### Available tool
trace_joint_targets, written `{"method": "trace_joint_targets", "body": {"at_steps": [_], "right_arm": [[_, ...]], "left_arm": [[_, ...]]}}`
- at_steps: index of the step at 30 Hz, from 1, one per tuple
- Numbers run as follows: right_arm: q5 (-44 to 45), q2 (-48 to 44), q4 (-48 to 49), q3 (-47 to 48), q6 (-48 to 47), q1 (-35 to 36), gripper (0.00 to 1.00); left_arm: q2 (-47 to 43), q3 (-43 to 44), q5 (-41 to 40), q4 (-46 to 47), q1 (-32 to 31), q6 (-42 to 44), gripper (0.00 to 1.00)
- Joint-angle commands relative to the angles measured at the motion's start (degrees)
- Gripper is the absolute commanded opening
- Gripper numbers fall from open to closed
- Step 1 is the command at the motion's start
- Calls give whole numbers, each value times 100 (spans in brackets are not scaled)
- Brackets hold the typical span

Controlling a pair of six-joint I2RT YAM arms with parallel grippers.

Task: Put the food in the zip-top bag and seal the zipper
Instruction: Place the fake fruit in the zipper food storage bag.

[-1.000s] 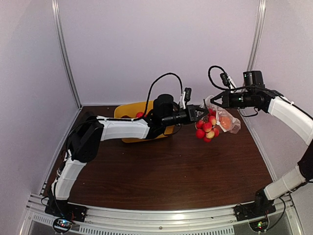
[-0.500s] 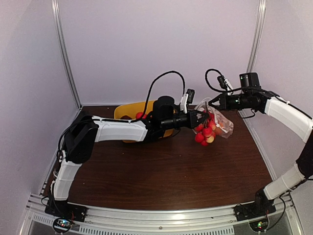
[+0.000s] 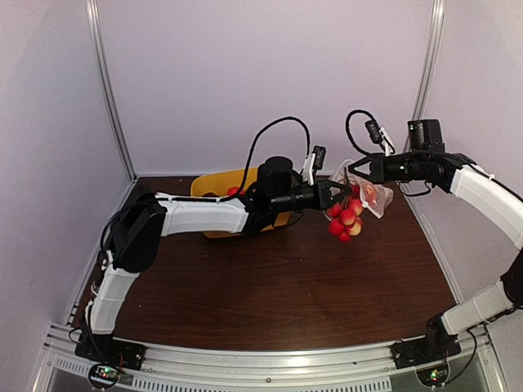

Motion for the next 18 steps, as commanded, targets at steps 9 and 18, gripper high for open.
{"method": "trace_joint_targets", "body": {"at_steps": [9,18], "right_arm": [[218,-391,-369,-471,-1187,670,0],[1067,-396,-737,-609,-1609,672,0]], "left_arm": [[379,670,215,387,303,-1868,0],[236,-199,-239,2635,384,-4835,0]]}}
